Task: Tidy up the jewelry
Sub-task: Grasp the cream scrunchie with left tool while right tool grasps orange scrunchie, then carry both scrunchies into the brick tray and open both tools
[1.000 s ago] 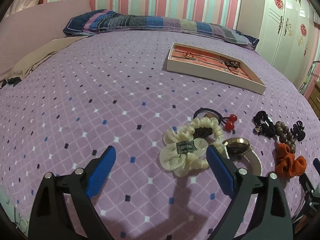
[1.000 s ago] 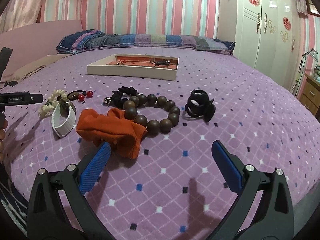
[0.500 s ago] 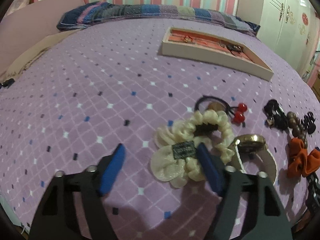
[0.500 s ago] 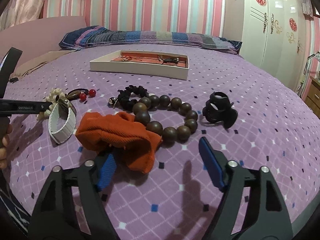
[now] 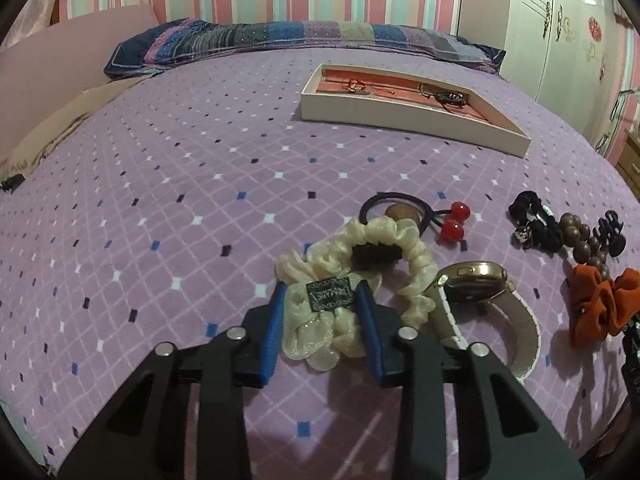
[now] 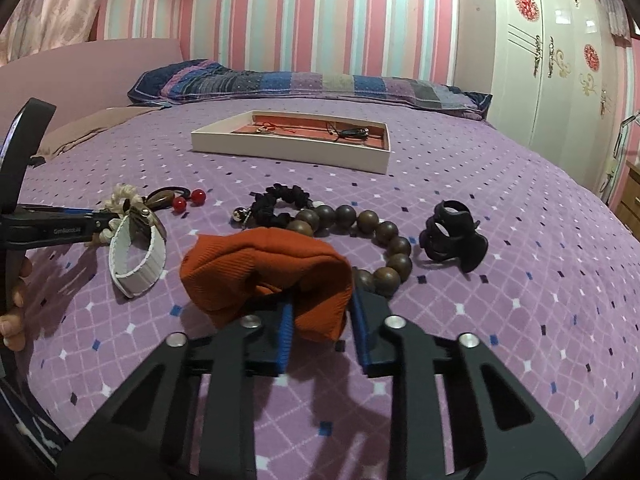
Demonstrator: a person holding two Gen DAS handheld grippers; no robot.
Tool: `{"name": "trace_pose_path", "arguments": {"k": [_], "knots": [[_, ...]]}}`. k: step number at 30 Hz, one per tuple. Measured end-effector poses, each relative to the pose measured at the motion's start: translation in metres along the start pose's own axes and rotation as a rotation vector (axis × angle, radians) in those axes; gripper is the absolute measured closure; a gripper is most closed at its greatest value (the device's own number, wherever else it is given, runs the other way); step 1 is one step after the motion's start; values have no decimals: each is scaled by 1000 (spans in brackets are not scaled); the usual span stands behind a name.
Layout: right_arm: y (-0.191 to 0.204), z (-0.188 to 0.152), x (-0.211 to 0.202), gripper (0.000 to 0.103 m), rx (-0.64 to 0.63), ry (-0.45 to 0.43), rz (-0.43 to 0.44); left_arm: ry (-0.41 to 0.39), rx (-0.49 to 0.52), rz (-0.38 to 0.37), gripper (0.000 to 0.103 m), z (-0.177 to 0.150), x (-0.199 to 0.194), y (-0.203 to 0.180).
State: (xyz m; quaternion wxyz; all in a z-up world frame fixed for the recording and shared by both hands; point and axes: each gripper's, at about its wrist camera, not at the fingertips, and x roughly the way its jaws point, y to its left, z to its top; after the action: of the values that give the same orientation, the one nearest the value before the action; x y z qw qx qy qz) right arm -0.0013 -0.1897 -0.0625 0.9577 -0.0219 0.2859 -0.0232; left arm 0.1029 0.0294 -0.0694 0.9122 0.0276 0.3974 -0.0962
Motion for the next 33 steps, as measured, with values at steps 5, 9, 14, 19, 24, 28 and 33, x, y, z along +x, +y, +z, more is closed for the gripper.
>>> {"name": "trace_pose_path", "arguments": {"k": [5, 9, 14, 19, 24, 28, 33], "knots": [[1, 1, 1, 84, -1, -7, 5, -11, -4, -3, 75, 1, -3, 0], [-1, 4, -1, 85, 8, -11, 14, -21, -8, 0, 76, 2, -5, 0], [-4, 9, -2, 86, 20, -22, 21, -36, -9, 12, 77, 3, -9, 1], [-9, 16, -4, 87, 43, -32, 43, -58, -3, 27, 78, 7, -14, 1], [-14, 27, -8, 88, 70, -44, 70, -74, -7, 32, 78, 16, -18, 3], [-20, 40, -12, 88, 103, -62, 90, -104, -26, 27, 78, 27, -30, 7], [-26, 58, -10, 88, 133, -73, 104, -132, -48, 15, 78, 42, -46, 9]]}}
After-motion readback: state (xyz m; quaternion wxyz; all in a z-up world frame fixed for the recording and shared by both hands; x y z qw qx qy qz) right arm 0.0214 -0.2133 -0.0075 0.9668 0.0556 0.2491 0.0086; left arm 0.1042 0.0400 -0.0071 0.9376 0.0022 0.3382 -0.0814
